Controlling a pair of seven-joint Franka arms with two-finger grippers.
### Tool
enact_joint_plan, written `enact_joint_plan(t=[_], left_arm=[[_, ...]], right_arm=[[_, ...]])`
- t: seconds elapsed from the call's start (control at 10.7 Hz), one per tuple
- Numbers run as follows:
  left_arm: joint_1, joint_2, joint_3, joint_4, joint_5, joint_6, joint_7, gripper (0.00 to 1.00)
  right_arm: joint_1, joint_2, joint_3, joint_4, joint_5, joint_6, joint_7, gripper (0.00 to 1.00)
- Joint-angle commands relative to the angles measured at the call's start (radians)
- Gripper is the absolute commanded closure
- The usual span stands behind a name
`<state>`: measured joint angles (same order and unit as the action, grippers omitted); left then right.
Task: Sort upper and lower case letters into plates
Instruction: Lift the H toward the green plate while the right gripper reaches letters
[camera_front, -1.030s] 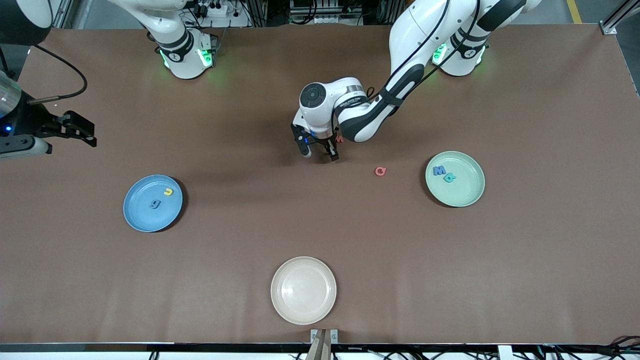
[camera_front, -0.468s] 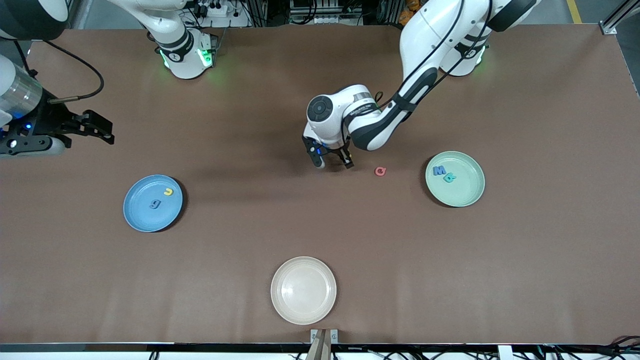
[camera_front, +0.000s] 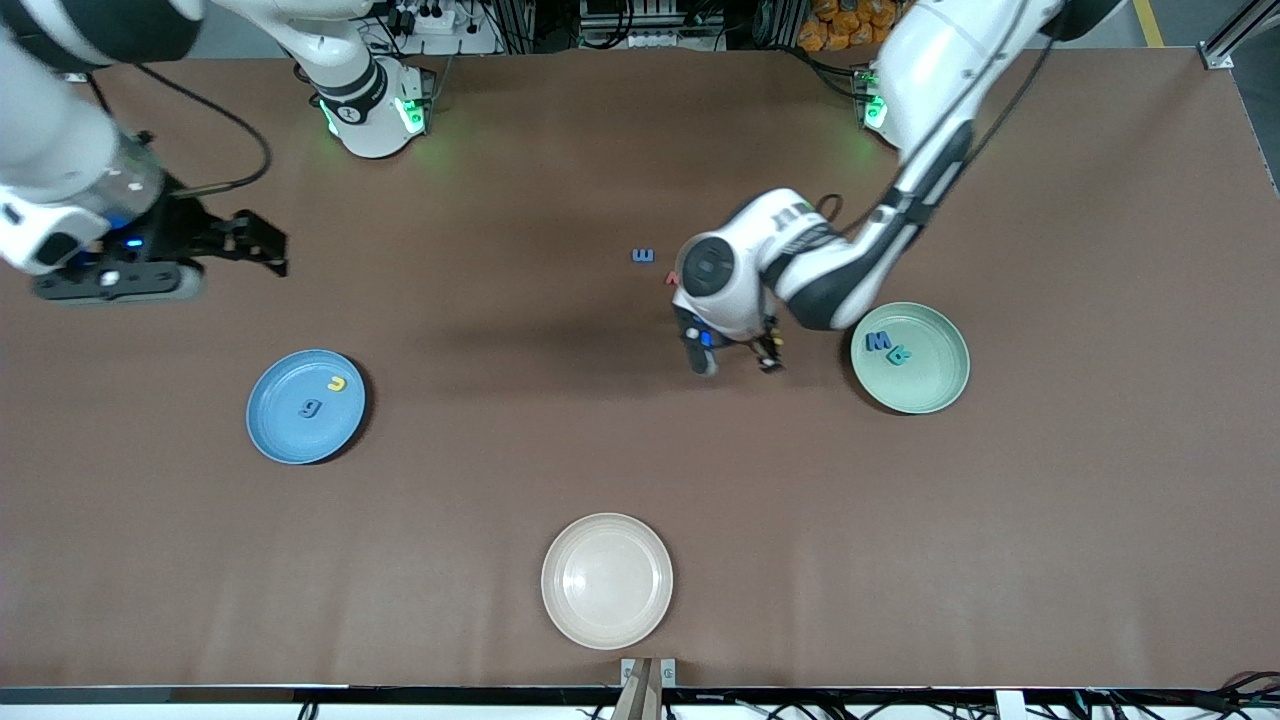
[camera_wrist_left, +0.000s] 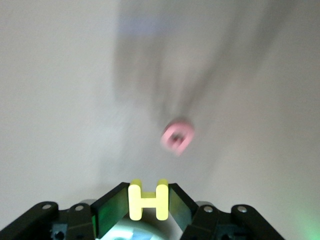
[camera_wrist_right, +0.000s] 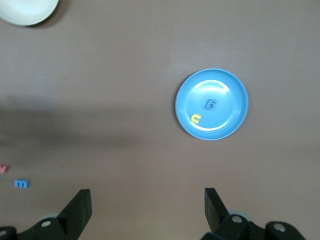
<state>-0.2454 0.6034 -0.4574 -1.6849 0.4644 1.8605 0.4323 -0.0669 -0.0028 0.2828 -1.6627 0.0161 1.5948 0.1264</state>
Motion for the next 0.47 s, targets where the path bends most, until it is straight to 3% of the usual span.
enact_joint_plan(t=[0.0, 0.19, 0.37], left_arm=[[0.177, -0.045, -0.015, -0.029, -0.023, -0.052, 0.182, 0.85], [0.396, -0.053, -0.04, -0.07, -0.122, -0.057, 0.246, 0.86], [0.5, -0.045, -0.04, -0.116, -0.136, -0.052, 0.261, 0.87]], right_arm=[[0.029, -0.005, 0.062, -0.034, 0.012, 0.001, 0.027, 0.0], [0.05, -0.003, 0.116, -0.058, 0.01, 0.025, 0.027, 0.0], [0.061, 0.027, 0.201, -0.09, 0.01, 0.079, 0.022, 0.0]])
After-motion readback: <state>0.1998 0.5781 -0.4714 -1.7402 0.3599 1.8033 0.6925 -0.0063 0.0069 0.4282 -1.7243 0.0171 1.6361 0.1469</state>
